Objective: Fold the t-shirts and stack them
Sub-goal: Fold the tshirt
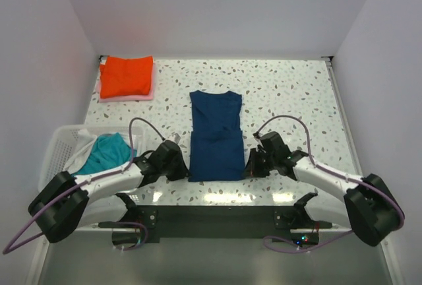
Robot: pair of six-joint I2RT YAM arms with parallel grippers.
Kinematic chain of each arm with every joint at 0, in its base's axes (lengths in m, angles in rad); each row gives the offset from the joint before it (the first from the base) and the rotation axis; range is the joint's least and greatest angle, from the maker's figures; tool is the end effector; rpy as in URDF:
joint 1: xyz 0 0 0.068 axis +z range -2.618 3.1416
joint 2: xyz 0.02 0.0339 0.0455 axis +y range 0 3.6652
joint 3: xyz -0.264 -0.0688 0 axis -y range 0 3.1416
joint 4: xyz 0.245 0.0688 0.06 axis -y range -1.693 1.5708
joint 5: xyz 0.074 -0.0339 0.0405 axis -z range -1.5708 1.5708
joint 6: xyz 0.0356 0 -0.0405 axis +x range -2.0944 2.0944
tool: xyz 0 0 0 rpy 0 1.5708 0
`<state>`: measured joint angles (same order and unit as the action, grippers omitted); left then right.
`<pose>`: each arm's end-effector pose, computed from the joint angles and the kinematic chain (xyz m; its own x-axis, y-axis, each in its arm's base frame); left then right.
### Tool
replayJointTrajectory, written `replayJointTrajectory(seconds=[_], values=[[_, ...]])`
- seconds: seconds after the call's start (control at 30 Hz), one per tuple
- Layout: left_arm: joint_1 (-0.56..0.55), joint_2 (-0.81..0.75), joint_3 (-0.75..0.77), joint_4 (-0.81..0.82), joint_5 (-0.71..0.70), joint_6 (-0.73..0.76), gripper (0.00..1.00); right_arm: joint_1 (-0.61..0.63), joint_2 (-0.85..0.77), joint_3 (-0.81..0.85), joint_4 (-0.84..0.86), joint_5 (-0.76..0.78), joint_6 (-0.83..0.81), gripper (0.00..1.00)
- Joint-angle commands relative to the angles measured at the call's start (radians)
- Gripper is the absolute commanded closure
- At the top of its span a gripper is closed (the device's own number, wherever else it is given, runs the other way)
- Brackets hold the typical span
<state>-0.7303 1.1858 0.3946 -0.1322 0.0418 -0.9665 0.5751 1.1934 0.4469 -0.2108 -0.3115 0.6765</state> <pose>0.1494 -0.1358 0.1387 -0.9016 -0.2963 -0.3152 -0.0996 0.8512 -0.5152 0.1664 0.1209 0.1484 -0.9519 0.0932 -0.2920 -0.0896 0.8264 0.5559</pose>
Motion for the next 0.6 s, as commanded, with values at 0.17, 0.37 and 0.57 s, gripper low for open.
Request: replayJointTrajectory(seconds=[0.17,0.37,0.57], values=[[-0.147,-0.201,-0.039,-0.216,-0.031,-0.121,1.0,0.057,-0.277,-0.054,-0.205,-0.046,0.093,1.0],[-0.181,-0.311,0.038,-0.257,0.01,-0.117,1.0,0.058,-0.387,-0.019,-0.292,-0.078,0.089,1.0],[-0.182,-0.327,0.096,-0.308,-0.017,-0.107,1.0,0.057,-0.396,0.076,-0.337,-0.075,0.034,1.0]])
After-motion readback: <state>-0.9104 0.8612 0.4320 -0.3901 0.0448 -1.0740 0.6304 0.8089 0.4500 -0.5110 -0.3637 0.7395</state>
